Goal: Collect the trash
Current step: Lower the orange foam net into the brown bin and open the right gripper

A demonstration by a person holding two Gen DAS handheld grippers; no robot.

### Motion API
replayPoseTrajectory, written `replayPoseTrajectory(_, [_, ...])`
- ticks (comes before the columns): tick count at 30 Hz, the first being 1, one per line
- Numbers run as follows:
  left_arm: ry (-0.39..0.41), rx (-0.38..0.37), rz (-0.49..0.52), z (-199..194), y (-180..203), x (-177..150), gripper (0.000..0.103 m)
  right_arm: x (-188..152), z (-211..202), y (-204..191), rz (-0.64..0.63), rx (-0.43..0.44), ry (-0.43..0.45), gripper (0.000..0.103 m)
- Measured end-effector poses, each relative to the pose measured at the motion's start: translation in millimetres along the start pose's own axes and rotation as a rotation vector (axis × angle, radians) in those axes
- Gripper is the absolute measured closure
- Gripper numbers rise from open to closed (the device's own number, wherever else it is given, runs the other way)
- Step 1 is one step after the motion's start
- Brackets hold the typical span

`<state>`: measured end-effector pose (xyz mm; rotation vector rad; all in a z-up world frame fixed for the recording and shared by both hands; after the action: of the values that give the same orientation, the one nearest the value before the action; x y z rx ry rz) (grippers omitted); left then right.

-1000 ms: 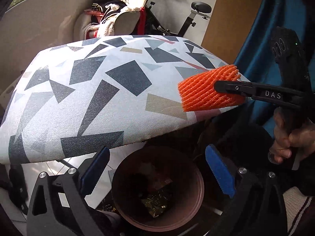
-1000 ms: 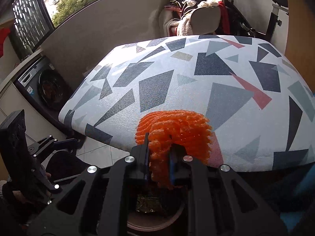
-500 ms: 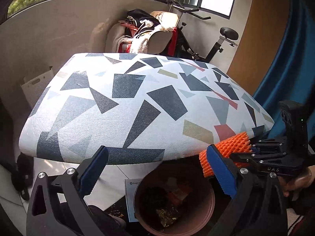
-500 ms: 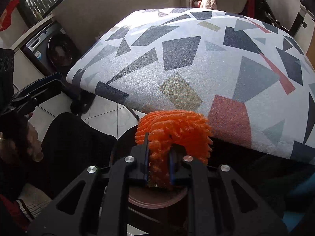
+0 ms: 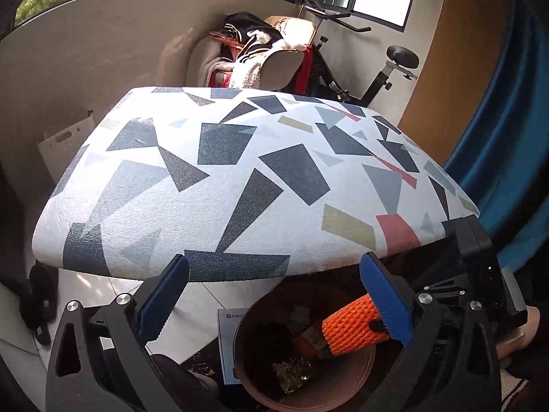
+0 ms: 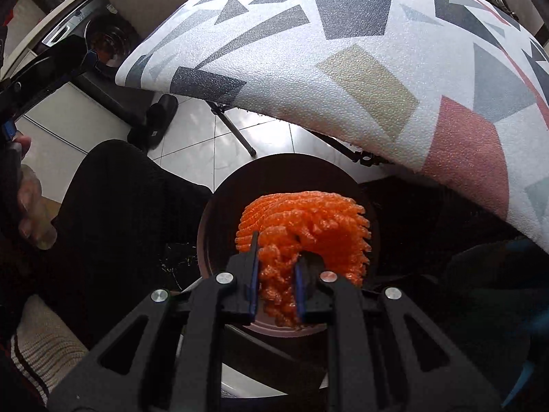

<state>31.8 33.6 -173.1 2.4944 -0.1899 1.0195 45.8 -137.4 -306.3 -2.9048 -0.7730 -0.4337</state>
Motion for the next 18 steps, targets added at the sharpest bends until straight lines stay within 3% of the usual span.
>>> replayPoseTrajectory(14, [-0.018, -0.006, -0.021, 6, -2, -3, 0.006, -8, 26, 0, -0.001, -0.019, -0.09, 0.075])
replayPoseTrajectory(18, [-0.024, -0.008, -0.024, 8, -1, -4, 0.006, -8, 27, 2, 0.003, -0.031, -0.093, 0.061])
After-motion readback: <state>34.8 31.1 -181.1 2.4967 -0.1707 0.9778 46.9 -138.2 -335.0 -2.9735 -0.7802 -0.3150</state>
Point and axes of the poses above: each gripper's, at about its wrist camera, not at the fingertips, and z roughly the way its jaws point, y to its right, x to its top, the point moved 4 cm from there along z, roughly the way its jaws point, and after that the axes turned 15 degrees about -x, right-handed, at the moved point
